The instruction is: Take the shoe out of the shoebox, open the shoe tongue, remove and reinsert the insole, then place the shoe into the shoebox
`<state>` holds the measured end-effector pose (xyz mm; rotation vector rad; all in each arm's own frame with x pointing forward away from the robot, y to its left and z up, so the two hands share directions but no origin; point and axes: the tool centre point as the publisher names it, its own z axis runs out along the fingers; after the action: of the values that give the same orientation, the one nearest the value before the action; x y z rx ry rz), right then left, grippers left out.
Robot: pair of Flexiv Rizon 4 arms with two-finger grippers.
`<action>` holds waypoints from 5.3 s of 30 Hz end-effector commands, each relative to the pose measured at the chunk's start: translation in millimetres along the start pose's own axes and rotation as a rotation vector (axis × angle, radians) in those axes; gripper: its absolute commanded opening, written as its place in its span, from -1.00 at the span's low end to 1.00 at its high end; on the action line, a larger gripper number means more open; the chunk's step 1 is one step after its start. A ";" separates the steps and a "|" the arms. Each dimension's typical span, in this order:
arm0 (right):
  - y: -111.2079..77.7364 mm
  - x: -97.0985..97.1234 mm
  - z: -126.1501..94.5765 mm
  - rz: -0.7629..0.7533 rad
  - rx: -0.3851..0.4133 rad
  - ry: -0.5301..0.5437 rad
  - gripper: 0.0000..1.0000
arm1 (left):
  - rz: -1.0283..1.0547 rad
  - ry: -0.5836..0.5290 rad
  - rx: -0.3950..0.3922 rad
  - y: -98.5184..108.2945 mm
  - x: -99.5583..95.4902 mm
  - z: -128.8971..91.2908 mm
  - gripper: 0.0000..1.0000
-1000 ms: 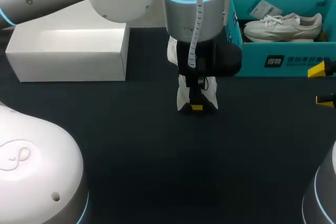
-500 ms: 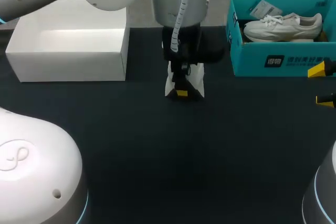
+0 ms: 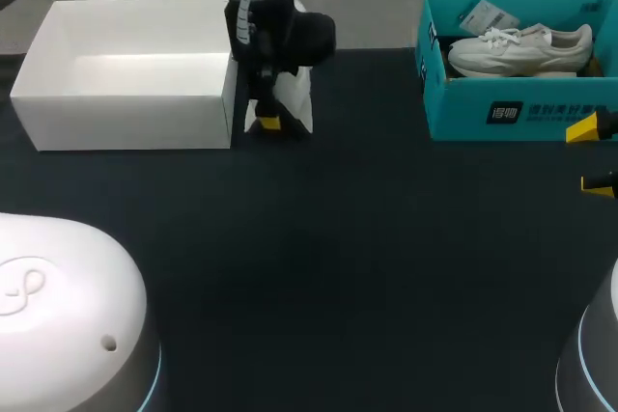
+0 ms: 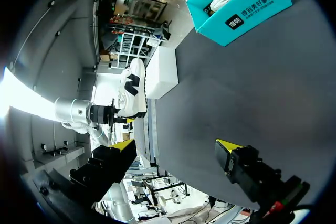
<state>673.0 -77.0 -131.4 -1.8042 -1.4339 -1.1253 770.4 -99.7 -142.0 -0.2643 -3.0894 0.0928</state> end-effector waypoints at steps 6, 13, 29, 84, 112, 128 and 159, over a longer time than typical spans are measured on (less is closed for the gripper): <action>-10.1 0.4 -3.2 0.002 -0.034 -0.003 1.00 | 0.016 0.013 0.041 76.6 -31.2 -1.3 -1.00; -10.1 0.4 -3.2 0.002 -0.034 -0.003 1.00 | -0.032 -0.027 0.024 122.2 -65.4 -7.1 -1.00; -10.1 0.4 -3.2 0.002 -0.034 -0.003 1.00 | -0.027 -0.017 -0.021 227.1 -123.5 -21.1 -1.00; -10.1 0.4 -3.2 0.002 -0.034 -0.003 1.00 | -0.167 0.010 -0.064 411.2 -175.1 10.2 -1.00; -10.1 0.4 -3.2 0.002 -0.034 -0.003 1.00 | 0.910 0.136 -0.079 472.4 -180.1 2.5 -1.00; -10.1 0.4 -3.2 0.002 -0.034 -0.003 1.00 | 1.399 0.140 -0.164 490.7 -188.9 1.7 -1.00; -10.1 0.4 -3.2 0.002 -0.034 -0.003 1.00 | 1.443 0.163 -0.181 489.9 -218.7 9.1 -1.00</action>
<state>673.0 -77.0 -131.4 -1.8041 -1.4340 -1.1252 1067.6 343.9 -191.4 -2.1856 -2.0745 -0.1628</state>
